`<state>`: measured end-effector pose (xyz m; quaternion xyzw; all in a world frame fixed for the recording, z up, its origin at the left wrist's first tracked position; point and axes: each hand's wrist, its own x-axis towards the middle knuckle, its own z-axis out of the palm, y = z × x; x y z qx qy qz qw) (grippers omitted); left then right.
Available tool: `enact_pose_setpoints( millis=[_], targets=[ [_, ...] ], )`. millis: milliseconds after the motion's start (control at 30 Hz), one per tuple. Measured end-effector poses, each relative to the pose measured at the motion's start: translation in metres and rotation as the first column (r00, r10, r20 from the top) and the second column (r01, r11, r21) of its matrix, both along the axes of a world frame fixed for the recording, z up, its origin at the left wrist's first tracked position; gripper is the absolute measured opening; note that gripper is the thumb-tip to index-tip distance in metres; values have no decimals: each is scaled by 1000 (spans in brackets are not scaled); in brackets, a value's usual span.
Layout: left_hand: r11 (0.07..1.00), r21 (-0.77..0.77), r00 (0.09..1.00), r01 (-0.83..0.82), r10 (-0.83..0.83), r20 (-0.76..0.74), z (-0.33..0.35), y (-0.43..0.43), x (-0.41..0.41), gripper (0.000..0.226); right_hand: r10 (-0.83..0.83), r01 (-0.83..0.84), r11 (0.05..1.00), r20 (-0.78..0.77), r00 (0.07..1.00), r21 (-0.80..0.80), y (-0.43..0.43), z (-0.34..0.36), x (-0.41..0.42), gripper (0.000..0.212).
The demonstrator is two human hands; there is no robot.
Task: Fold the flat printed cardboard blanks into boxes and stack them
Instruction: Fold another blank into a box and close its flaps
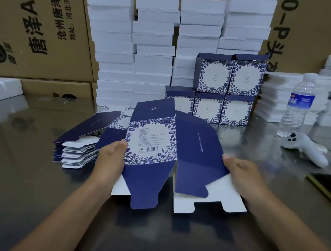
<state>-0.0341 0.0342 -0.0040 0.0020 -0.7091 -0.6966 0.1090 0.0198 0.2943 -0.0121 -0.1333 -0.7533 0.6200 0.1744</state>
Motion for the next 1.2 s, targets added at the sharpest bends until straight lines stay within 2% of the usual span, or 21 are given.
enact_pose_setpoints(
  millis=[200, 267, 400, 600, 800, 900, 967, 1033, 1067, 1167, 1200],
  targets=[
    [991, 114, 994, 71, -79, 71, 6, 4, 4, 29, -72, 72, 995, -4, 997, 64, 4, 2, 0, 45],
    [996, 43, 994, 75, -78, 77, 5, 5, 4, 35, -104, 106, 992, -33, 994, 63, 7, 2, 0, 48],
    [986, -163, 999, 39, -44, -30, 1, 6, 6, 41, -135, 138, 989, -65, 989, 52, 6, 6, 2, 45],
    [992, -126, 999, -1, -5, -47, -2, 3, 4, 39, -57, 49, 990, -55, 997, -132, -4, 7, 2, 42],
    [990, -140, 999, 3, -8, -36, -5, -4, -1, 36, -3, 3, 1000, -17, 1000, -3, -2, 5, 2, 38],
    [997, -74, 999, 35, -34, 10, -1, -2, 2, 38, -2, 2, 1000, -24, 1000, 4, 1, 5, 3, 44],
    [995, 60, 994, 86, -90, 67, 5, 0, 5, 39, 4, -3, 1000, -35, 999, 18, 1, 5, 2, 47],
    [952, 223, 970, 212, -233, 72, 10, 2, 9, 30, -14, 16, 999, -49, 999, 52, -1, 2, 1, 46],
    [927, 243, 951, 287, -307, 47, 11, 3, 12, 25, -26, 30, 997, -58, 998, 74, -3, 1, 1, 40],
    [893, 152, 903, 424, -429, -2, 12, 7, 18, 18, -2, 15, 992, -99, 995, 124, -12, 2, 5, 7],
    [884, 127, 892, 449, -452, -7, 12, 8, 18, 15, 24, -9, 991, -109, 994, 134, -14, 3, 7, 5]
  ],
)
